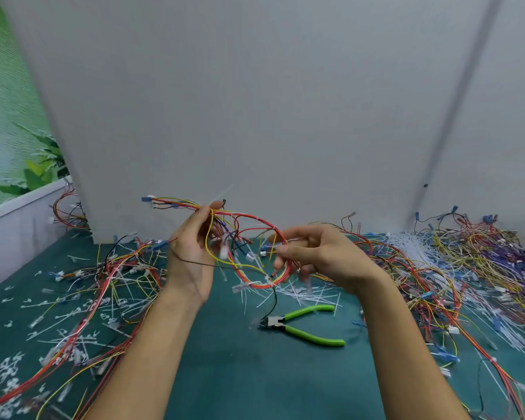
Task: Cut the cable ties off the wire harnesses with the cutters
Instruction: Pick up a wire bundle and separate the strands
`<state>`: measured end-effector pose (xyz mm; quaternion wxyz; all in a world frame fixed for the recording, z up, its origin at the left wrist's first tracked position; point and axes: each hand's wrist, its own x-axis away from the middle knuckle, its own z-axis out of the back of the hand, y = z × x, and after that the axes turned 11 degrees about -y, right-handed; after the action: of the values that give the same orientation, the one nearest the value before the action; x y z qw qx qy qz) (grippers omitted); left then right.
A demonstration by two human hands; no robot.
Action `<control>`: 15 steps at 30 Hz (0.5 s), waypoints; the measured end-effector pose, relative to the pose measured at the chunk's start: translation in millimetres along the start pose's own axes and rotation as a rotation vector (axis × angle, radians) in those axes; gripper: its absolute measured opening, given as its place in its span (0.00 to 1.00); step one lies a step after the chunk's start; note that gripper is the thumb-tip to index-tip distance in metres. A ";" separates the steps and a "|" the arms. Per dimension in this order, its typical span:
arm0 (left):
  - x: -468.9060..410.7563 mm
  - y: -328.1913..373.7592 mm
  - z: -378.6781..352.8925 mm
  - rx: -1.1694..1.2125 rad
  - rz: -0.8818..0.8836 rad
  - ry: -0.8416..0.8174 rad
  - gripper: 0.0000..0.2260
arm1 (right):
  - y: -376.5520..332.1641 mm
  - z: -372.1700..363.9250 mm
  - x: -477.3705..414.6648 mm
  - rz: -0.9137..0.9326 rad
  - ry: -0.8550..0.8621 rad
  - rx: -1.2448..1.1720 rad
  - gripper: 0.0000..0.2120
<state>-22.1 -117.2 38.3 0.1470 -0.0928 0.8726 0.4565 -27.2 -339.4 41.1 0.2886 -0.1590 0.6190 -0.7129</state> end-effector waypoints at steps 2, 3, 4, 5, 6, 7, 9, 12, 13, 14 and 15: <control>-0.3 -2.0 0.5 -0.056 0.009 0.003 0.12 | 0.9 2.7 -1.0 0.018 0.077 -0.046 0.11; -0.9 -2.6 1.7 -0.079 0.026 0.010 0.11 | 0.8 3.7 -1.4 0.027 0.106 -0.075 0.11; -2.0 -3.5 4.2 -0.099 0.050 0.015 0.10 | 0.7 4.5 -2.2 0.035 0.129 -0.094 0.11; -2.6 -3.4 6.4 -0.116 0.080 0.009 0.09 | 0.9 5.0 -2.7 0.041 0.151 -0.100 0.11; -3.6 -3.8 9.5 -0.136 0.103 -0.007 0.10 | 1.3 5.4 -3.4 0.045 0.175 -0.106 0.11; -4.2 -3.7 12.1 -0.158 0.119 -0.026 0.12 | 1.8 6.0 -3.9 0.053 0.202 -0.127 0.10; -4.8 -3.0 16.1 -0.200 0.124 -0.056 0.10 | 3.3 8.1 -5.2 0.079 0.250 -0.204 0.11; -5.2 -1.4 19.8 -0.244 0.121 -0.080 0.12 | 7.5 13.0 -6.4 0.116 0.243 -0.253 0.13; -5.2 -0.2 21.3 -0.249 0.117 -0.089 0.11 | 9.5 14.3 -6.8 0.120 0.234 -0.240 0.12; -5.0 1.6 22.6 -0.253 0.111 -0.098 0.09 | 11.5 14.8 -7.3 0.118 0.235 -0.218 0.12; -5.4 3.6 24.3 -0.263 0.104 -0.103 0.09 | 13.3 14.6 -7.9 0.111 0.249 -0.193 0.12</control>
<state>-14.0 -95.1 29.8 0.1544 -0.0423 0.8003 0.5779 -9.6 -347.1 31.8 0.2319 -0.0619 0.7235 -0.6473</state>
